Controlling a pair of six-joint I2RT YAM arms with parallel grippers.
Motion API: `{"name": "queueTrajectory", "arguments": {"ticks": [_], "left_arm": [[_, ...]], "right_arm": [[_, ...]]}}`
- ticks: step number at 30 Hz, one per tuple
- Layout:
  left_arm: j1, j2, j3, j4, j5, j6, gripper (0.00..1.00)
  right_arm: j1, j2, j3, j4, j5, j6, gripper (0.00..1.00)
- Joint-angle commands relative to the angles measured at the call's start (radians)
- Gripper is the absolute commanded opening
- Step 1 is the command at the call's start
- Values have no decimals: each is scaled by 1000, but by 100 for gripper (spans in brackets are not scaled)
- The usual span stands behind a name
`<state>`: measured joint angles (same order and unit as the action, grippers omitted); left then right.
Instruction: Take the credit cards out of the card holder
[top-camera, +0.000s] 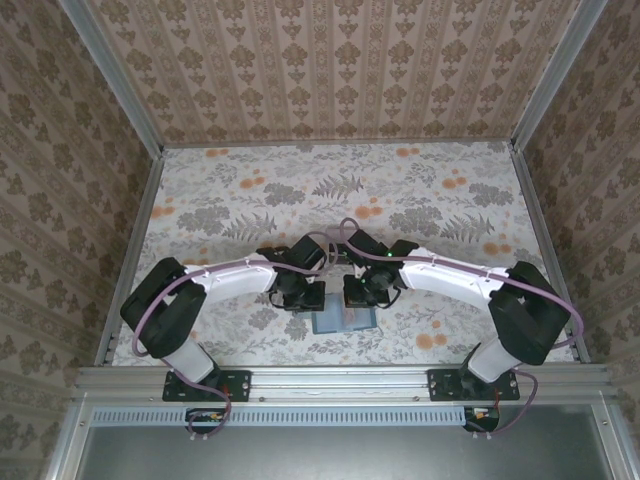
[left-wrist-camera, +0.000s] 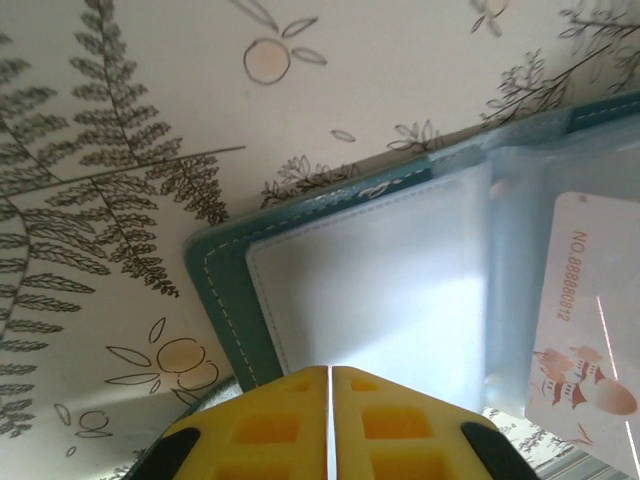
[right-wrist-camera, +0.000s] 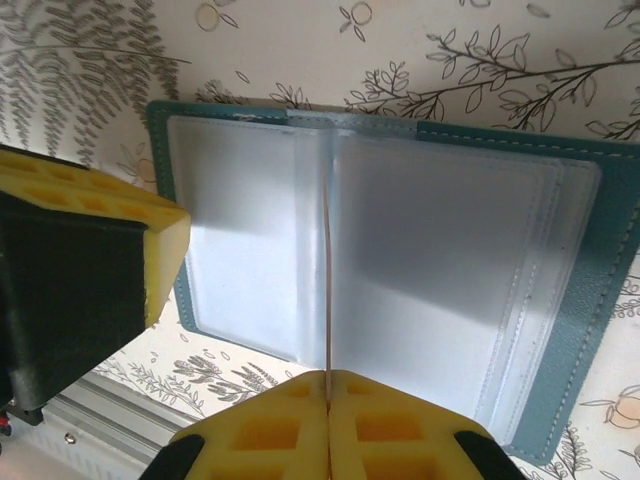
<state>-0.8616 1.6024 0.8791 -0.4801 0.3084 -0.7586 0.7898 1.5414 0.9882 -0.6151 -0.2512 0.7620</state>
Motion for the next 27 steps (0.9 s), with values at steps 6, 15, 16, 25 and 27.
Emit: {"name": "queueTrajectory", "arguments": {"ticks": [6,15,16,25,27], "left_arm": [[34,-111,1,-31,-58,19,18],[92,-223,-102,-11,-92,3,21],[100,-234,-112,-12,-96,3,21],[130,-325,-154,-34,-133,-8,23],[139,-341,-168,-32,-131,-13,23]], "right_arm": [[-45,-65,95,-158,45,-211,9],[-80,-13,223,-300,63,-879,9],[-80,-7,237,-313,66,-985,8],[-110,133,455,-452,143,-1419,3],[-126,180,517,-478,152,-1459,3]]}}
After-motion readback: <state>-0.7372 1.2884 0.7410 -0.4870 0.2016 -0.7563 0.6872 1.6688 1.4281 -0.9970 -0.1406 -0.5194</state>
